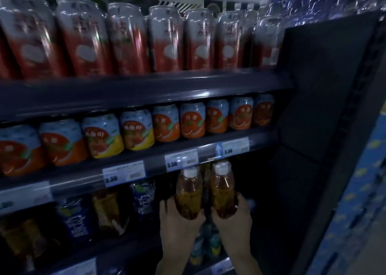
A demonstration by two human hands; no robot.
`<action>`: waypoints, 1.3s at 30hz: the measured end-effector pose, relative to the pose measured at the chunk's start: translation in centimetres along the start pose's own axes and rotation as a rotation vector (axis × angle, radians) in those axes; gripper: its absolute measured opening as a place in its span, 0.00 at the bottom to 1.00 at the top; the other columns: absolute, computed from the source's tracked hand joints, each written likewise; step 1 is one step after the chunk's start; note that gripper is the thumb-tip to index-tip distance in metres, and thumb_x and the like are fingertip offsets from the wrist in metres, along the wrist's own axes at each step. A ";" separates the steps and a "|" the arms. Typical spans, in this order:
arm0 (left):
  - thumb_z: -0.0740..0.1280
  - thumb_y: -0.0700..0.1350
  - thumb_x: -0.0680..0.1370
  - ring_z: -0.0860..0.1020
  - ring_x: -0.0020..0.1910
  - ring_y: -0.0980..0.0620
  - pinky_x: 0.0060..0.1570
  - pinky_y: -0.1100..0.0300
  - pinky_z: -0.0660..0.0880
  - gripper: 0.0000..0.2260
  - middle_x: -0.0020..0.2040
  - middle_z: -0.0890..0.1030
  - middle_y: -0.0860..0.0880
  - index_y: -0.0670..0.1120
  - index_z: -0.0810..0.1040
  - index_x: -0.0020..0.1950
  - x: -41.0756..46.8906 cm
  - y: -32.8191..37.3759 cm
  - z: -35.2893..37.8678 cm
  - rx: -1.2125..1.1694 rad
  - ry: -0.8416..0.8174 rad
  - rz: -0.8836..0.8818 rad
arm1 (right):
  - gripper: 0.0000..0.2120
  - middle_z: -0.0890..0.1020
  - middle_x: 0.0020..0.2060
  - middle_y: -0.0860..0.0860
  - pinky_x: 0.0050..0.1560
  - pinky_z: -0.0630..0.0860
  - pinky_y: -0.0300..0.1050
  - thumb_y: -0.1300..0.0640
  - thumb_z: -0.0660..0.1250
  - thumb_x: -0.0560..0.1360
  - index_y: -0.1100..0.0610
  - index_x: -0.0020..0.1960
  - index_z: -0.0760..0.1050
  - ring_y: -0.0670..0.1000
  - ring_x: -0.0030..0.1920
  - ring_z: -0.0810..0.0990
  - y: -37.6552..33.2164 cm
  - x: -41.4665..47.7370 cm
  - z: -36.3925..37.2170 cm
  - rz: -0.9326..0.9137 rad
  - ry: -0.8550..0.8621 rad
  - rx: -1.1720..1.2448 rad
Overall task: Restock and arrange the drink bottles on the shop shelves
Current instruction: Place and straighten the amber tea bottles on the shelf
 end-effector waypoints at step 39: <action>0.76 0.55 0.65 0.68 0.62 0.46 0.59 0.55 0.71 0.32 0.60 0.75 0.40 0.40 0.74 0.62 3.7 -1.2 9.0 -0.027 0.095 -0.239 | 0.39 0.76 0.55 0.49 0.53 0.71 0.41 0.50 0.80 0.63 0.55 0.70 0.68 0.46 0.54 0.75 3.3 8.8 1.2 -0.055 -0.024 -0.049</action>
Point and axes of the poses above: each hand's wrist, its own x-axis towards the middle knuckle, its own z-axis out of the palm, y = z × x, the point moved 9 cm from there along x, towards the middle knuckle
